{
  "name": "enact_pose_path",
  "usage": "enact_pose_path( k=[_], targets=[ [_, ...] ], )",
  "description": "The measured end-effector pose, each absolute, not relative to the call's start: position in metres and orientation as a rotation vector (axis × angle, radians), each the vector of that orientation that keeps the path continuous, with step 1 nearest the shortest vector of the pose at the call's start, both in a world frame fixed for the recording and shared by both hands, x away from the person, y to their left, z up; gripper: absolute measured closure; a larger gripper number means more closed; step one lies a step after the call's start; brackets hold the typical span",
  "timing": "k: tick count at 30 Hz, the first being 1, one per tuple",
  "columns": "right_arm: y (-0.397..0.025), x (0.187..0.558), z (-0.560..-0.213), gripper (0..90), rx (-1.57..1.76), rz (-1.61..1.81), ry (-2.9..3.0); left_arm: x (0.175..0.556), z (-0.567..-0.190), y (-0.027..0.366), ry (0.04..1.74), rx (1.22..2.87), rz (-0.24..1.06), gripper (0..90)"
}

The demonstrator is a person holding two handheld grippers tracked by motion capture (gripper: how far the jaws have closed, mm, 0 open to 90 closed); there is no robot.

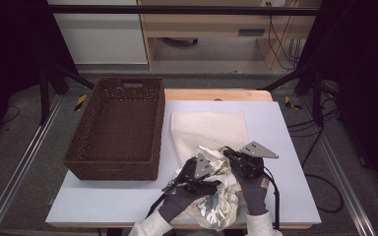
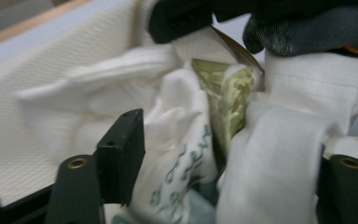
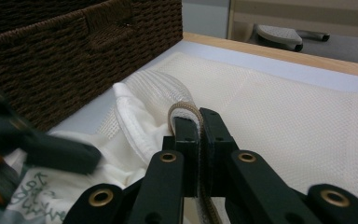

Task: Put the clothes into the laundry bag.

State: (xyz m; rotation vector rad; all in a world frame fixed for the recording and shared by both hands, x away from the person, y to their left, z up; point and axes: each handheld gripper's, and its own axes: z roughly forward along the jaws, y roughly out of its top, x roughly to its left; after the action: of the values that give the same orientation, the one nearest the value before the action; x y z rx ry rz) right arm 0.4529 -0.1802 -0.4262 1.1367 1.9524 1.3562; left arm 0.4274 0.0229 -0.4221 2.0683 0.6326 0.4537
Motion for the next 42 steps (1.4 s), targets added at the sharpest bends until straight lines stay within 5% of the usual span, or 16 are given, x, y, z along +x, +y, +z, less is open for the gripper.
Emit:
enact_pose_path(
  k=[5,12,20,23,32,42],
  targets=[
    [-0.18,0.453,-0.426,86.9,1.135,1.354,1.955,0.445,-0.413,0.037,0.686,2.087,0.507,22.5],
    [-0.178,0.453,-0.427,86.8,1.13,1.349,1.963,0.472,-0.438,0.026,0.734,2.14,0.346,22.2],
    [-0.178,0.454,-0.429,86.9,1.135,1.34,1.972,0.468,-0.448,0.015,0.705,2.193,0.341,66.4],
    [-0.179,0.455,-0.429,86.9,1.141,1.346,1.967,0.463,-0.444,0.015,0.688,2.172,0.359,72.8],
    [-0.179,0.452,-0.426,86.9,1.138,1.381,1.936,0.428,-0.422,0.002,0.522,2.121,0.405,74.0],
    [-0.18,0.448,-0.42,86.9,1.1,1.423,1.919,0.452,-0.446,-0.013,0.586,2.228,0.492,65.6]
  ],
)
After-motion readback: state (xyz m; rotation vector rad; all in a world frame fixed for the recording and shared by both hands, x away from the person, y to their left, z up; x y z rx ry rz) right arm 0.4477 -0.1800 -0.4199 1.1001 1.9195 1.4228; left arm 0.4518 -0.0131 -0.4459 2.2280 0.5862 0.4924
